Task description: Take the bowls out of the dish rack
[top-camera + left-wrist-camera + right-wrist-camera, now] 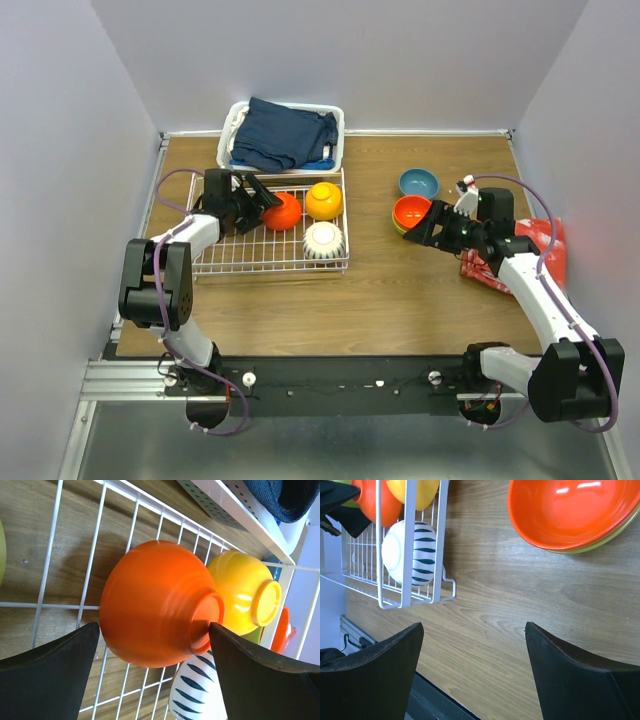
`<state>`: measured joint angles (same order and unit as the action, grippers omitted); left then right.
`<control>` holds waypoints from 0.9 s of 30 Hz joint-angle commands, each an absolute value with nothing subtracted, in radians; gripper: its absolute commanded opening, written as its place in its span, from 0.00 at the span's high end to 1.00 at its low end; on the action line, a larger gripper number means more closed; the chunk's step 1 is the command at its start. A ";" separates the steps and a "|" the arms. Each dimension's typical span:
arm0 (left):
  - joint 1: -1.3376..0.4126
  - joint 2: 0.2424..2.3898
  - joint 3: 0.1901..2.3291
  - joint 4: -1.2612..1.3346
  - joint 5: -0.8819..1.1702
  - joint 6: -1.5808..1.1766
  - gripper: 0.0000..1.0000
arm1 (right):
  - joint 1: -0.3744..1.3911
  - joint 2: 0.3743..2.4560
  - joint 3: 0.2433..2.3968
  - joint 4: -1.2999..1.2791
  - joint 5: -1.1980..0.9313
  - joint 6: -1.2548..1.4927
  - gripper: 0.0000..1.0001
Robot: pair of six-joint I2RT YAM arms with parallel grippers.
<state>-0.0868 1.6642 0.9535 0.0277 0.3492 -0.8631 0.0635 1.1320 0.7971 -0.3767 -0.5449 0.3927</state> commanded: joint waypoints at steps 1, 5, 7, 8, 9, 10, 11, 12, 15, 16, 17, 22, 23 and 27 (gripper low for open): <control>-0.075 1.695 0.925 0.078 0.377 -0.900 0.03 | 0.064 1.115 0.781 -0.394 -0.534 0.399 0.10; -0.069 1.704 0.907 0.127 0.383 -0.933 0.10 | 0.064 1.118 0.778 -0.393 -0.537 0.400 0.10; -0.069 1.704 0.899 0.158 0.394 -0.957 0.14 | 0.064 1.117 0.775 -0.393 -0.537 0.400 0.10; -0.069 1.700 0.894 0.164 0.396 -0.965 0.15 | 0.066 1.117 0.773 -0.391 -0.537 0.400 0.10; -0.069 1.695 0.893 0.167 0.397 -0.968 0.19 | 0.066 1.114 0.772 -0.391 -0.538 0.402 0.10; -0.069 1.689 0.890 0.169 0.399 -0.968 0.21 | 0.064 1.112 0.770 -0.391 -0.540 0.403 0.10; -0.069 1.675 0.887 0.167 0.397 -0.969 0.23 | 0.064 1.111 0.770 -0.391 -0.540 0.405 0.10; -0.068 1.668 0.887 0.163 0.396 -0.968 0.29 | 0.064 1.109 0.770 -0.391 -0.540 0.405 0.10; -0.069 1.634 0.884 0.144 0.374 -0.945 0.33 | 0.066 1.104 0.770 -0.393 -0.538 0.400 0.10; -0.068 1.629 0.885 0.135 0.367 -0.939 0.38 | 0.064 1.103 0.770 -0.393 -0.540 0.402 0.10; -0.067 1.623 0.887 0.133 0.367 -0.939 0.41 | 0.066 1.104 0.770 -0.390 -0.541 0.403 0.10; -0.067 1.591 0.903 0.115 0.368 -0.939 0.50 | 0.064 1.106 0.778 -0.390 -0.557 0.402 0.10; -0.067 1.574 0.913 0.106 0.367 -0.928 0.50 | 0.064 1.104 0.778 -0.390 -0.558 0.403 0.10; -0.067 1.545 0.936 0.066 0.342 -0.881 0.58 | 0.066 1.114 0.790 -0.382 -0.581 0.406 0.10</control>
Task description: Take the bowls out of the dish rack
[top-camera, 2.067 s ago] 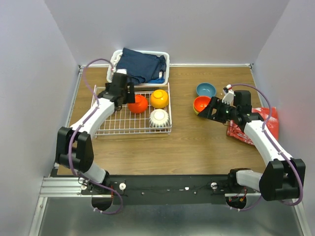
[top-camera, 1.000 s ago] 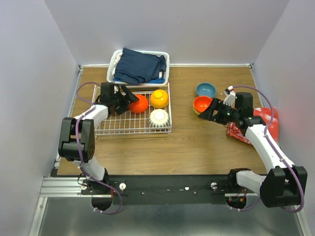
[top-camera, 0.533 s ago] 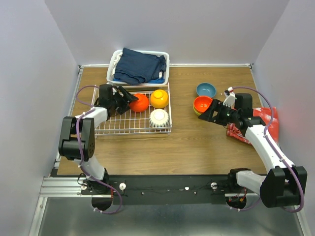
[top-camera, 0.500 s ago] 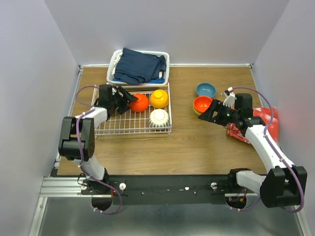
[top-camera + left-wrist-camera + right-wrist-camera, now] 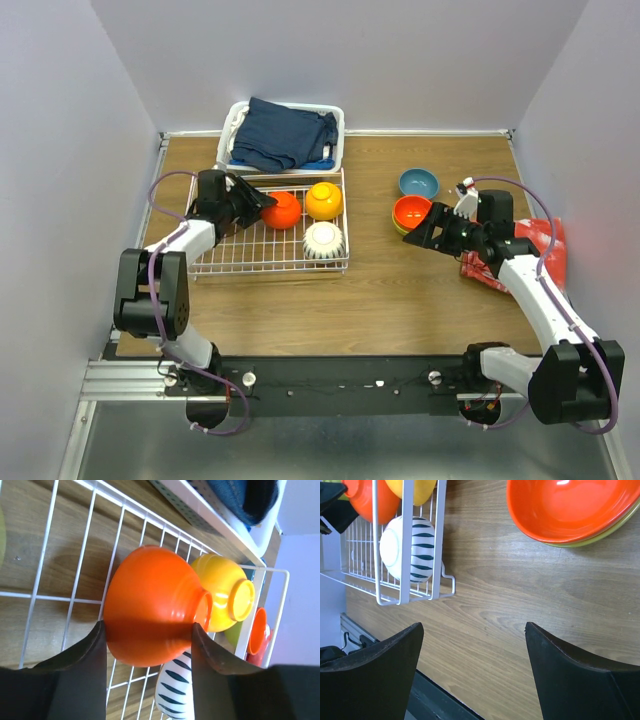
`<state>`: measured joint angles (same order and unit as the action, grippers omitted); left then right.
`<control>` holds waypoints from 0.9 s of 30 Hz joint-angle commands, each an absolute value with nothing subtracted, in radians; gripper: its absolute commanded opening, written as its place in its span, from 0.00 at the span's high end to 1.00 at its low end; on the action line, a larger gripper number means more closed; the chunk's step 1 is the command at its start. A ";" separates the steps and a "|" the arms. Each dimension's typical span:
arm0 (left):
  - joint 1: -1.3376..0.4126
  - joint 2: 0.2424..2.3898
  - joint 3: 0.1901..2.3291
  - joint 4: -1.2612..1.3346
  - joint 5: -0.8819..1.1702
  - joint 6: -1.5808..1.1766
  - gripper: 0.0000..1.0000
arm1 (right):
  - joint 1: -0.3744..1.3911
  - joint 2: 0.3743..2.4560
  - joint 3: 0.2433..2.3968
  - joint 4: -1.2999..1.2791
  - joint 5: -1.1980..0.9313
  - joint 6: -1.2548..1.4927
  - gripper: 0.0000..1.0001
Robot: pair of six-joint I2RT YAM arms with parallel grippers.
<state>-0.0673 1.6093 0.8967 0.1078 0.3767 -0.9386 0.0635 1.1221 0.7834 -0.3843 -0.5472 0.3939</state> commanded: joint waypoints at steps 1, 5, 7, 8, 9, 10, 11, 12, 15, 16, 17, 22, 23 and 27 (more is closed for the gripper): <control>-0.067 1.543 0.940 0.048 0.339 -0.871 0.59 | 0.071 1.118 0.793 -0.374 -0.584 0.408 0.10; -0.067 1.522 0.946 0.023 0.327 -0.842 0.67 | 0.081 1.126 0.805 -0.362 -0.591 0.420 0.10; -0.067 1.520 0.946 0.015 0.325 -0.838 0.67 | 0.087 1.129 0.810 -0.359 -0.591 0.420 0.10; -0.067 1.519 0.950 0.014 0.331 -0.836 0.68 | 0.089 1.132 0.814 -0.359 -0.591 0.420 0.10; -0.069 1.516 0.950 0.012 0.333 -0.835 0.74 | 0.089 1.135 0.816 -0.360 -0.591 0.422 0.10; -0.069 1.514 0.953 0.006 0.331 -0.831 0.75 | 0.095 1.137 0.819 -0.357 -0.592 0.422 0.10; -0.069 1.502 0.956 0.003 0.327 -0.818 0.75 | 0.101 1.135 0.822 -0.357 -0.594 0.425 0.10; -0.071 1.494 0.959 0.002 0.324 -0.804 0.75 | 0.104 1.138 0.825 -0.356 -0.595 0.425 0.10; -0.075 1.465 0.983 -0.055 0.298 -0.720 0.79 | 0.123 1.149 0.845 -0.353 -0.594 0.439 0.10; -0.081 1.459 0.991 -0.080 0.293 -0.694 0.80 | 0.130 1.157 0.853 -0.353 -0.594 0.443 0.10; -0.084 1.441 0.997 -0.090 0.287 -0.671 0.80 | 0.135 1.160 0.860 -0.353 -0.595 0.451 0.10; -0.132 1.365 1.045 -0.162 0.184 -0.471 0.84 | 0.149 1.180 0.919 -0.379 -0.584 0.462 0.10; -0.167 1.341 1.064 -0.173 0.161 -0.431 0.84 | 0.150 1.192 0.928 -0.386 -0.584 0.462 0.10; -0.311 1.275 1.112 -0.218 0.008 -0.229 0.84 | 0.156 1.219 0.979 -0.429 -0.566 0.471 0.10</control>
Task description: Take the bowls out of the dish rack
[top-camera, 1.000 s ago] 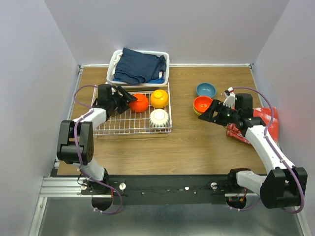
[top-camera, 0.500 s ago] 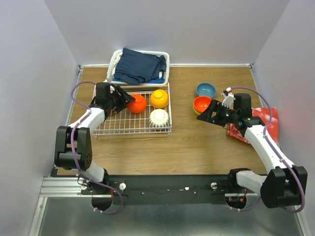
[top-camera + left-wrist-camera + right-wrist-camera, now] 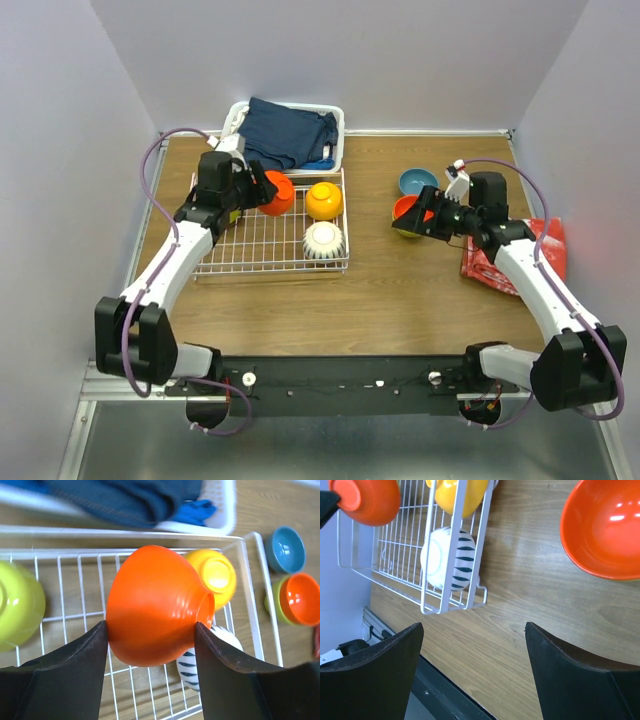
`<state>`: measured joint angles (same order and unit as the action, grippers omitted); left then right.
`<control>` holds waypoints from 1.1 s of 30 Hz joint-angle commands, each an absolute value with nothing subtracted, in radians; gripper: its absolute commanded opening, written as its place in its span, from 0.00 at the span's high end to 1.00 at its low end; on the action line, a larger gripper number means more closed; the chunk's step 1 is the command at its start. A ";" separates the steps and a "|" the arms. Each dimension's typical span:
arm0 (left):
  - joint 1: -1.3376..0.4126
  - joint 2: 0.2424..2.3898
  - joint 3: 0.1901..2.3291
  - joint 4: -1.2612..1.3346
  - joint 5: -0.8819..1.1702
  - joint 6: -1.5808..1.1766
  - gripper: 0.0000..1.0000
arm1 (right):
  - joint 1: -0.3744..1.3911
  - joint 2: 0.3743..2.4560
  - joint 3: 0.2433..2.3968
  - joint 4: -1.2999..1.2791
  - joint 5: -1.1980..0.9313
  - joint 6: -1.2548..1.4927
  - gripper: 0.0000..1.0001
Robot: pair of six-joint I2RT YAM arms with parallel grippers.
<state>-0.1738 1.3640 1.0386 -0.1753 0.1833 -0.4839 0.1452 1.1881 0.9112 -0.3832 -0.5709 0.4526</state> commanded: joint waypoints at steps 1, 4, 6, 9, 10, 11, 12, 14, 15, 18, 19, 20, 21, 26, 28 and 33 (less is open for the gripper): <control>-0.345 1.263 1.118 -0.224 -0.077 -0.136 0.84 | 0.158 1.224 0.989 -0.449 -0.560 0.472 0.10; -0.472 1.207 1.118 -0.198 -0.164 -0.025 0.84 | 0.158 1.239 1.046 -0.510 -0.523 0.471 0.10; -0.561 1.174 1.106 -0.180 -0.234 0.078 0.84 | 0.156 1.261 1.109 -0.554 -0.483 0.465 0.09; -0.650 1.155 1.089 -0.161 -0.325 0.202 0.84 | 0.158 1.288 1.208 -0.662 -0.439 0.456 0.05; -0.716 1.152 1.083 -0.155 -0.348 0.239 0.84 | 0.158 1.307 1.232 -0.713 -0.436 0.453 0.03; -0.748 1.147 1.074 -0.147 -0.371 0.271 0.84 | 0.158 1.315 1.256 -0.736 -0.433 0.449 0.00; -0.787 1.146 1.049 -0.132 -0.435 0.338 0.84 | 0.158 1.322 1.276 -0.756 -0.430 0.443 0.00; -0.891 1.141 1.020 -0.077 -0.494 0.402 0.84 | 0.158 1.339 1.325 -0.804 -0.436 0.437 0.00; -0.922 1.146 0.996 -0.060 -0.536 0.434 0.84 | 0.156 1.345 1.338 -0.817 -0.436 0.427 0.00; -1.041 1.170 0.968 -0.009 -0.598 0.531 0.84 | 0.156 1.365 1.382 -0.877 -0.433 0.410 0.00; -1.070 1.180 0.962 0.020 -0.635 0.570 0.84 | 0.156 1.370 1.390 -0.908 -0.434 0.403 0.00; -1.124 1.201 0.956 0.037 -0.653 0.592 0.84 | 0.158 1.380 1.402 -0.923 -0.431 0.399 0.00; -1.153 1.213 0.940 0.058 -0.678 0.615 0.84 | 0.156 1.387 1.408 -0.936 -0.433 0.391 0.00; -1.282 1.319 0.881 0.267 -0.784 0.797 0.85 | 0.158 1.419 1.448 -1.026 -0.428 0.364 0.01; -1.318 1.357 0.873 0.332 -0.796 0.830 0.86 | 0.158 1.433 1.471 -1.054 -0.428 0.359 0.01; -1.370 1.480 0.867 0.480 -0.824 0.955 0.89 | 0.160 1.465 1.505 -1.097 -0.439 0.359 0.03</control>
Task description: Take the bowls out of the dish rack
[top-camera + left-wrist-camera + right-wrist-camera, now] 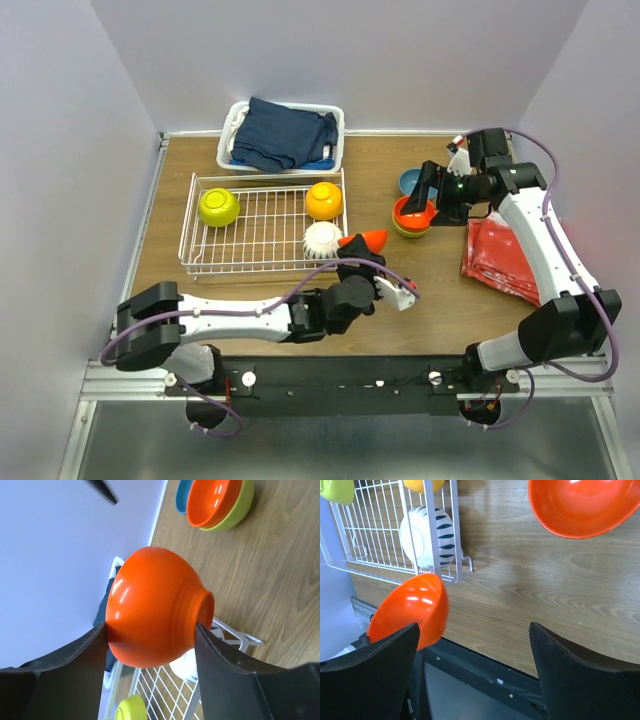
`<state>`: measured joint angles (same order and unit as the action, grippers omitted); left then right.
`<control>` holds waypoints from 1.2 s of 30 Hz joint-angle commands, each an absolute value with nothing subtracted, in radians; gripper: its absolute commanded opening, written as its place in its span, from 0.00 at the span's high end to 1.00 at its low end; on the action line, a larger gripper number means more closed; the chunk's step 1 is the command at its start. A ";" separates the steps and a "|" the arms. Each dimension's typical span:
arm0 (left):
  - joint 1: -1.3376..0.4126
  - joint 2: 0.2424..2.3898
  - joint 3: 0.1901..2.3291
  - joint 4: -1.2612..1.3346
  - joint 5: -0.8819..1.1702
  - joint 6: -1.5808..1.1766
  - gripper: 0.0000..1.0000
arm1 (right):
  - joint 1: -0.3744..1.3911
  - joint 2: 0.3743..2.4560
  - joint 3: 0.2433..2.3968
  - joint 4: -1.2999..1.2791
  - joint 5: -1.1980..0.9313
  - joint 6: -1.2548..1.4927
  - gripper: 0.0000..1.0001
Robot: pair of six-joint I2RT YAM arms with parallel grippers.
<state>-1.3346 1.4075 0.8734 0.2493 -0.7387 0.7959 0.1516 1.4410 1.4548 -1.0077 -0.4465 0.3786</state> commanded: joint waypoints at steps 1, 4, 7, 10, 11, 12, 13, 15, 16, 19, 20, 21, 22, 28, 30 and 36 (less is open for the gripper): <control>-1.380 1.497 0.868 0.532 -0.828 0.971 0.89 | 0.163 1.468 1.508 -1.104 -0.437 0.359 0.04; -1.396 1.568 0.868 0.642 -0.848 1.047 0.92 | 0.179 1.485 1.508 -1.121 -0.417 0.359 0.04; -1.413 1.634 0.870 0.751 -0.859 1.126 0.94 | 0.195 1.506 1.503 -1.140 -0.407 0.353 0.05; -1.434 1.695 0.871 0.871 -0.874 1.189 0.97 | 0.210 1.514 1.508 -1.147 -0.399 0.357 0.06; -1.436 1.707 0.871 0.897 -0.879 1.224 0.97 | 0.213 1.516 1.514 -1.155 -0.394 0.357 0.07; -1.443 1.732 0.874 0.922 -0.884 1.245 0.98 | 0.215 1.523 1.516 -1.164 -0.388 0.348 0.08; -1.445 1.742 0.874 0.972 -0.888 1.262 0.98 | 0.219 1.526 1.516 -1.189 -0.373 0.341 0.08; -1.447 1.770 0.877 1.000 -0.893 1.307 0.98 | 0.225 1.529 1.494 -1.207 -0.361 0.322 0.11; -1.450 1.776 0.879 1.017 -0.893 1.313 0.98 | 0.227 1.526 1.483 -1.218 -0.357 0.318 0.12; -1.454 1.789 0.885 1.016 -0.887 1.324 0.98 | 0.241 1.520 1.454 -1.235 -0.350 0.305 0.16; -1.454 1.792 0.887 1.014 -0.888 1.324 0.98 | 0.244 1.517 1.450 -1.239 -0.342 0.305 0.18; -1.454 1.795 0.888 1.014 -0.888 1.328 0.98 | 0.247 1.516 1.444 -1.241 -0.334 0.302 0.20; -1.454 1.799 0.890 1.015 -0.890 1.336 0.98 | 0.252 1.516 1.427 -1.244 -0.324 0.299 0.21; -1.459 1.818 0.905 1.003 -0.888 1.359 0.98 | 0.298 1.535 1.401 -1.256 -0.308 0.287 0.32; -1.460 1.824 0.908 0.999 -0.888 1.361 0.98 | 0.310 1.548 1.401 -1.259 -0.298 0.282 0.37; -1.465 1.822 0.910 0.986 -0.890 1.362 0.93 | 0.318 1.563 1.399 -1.252 -0.311 0.276 0.76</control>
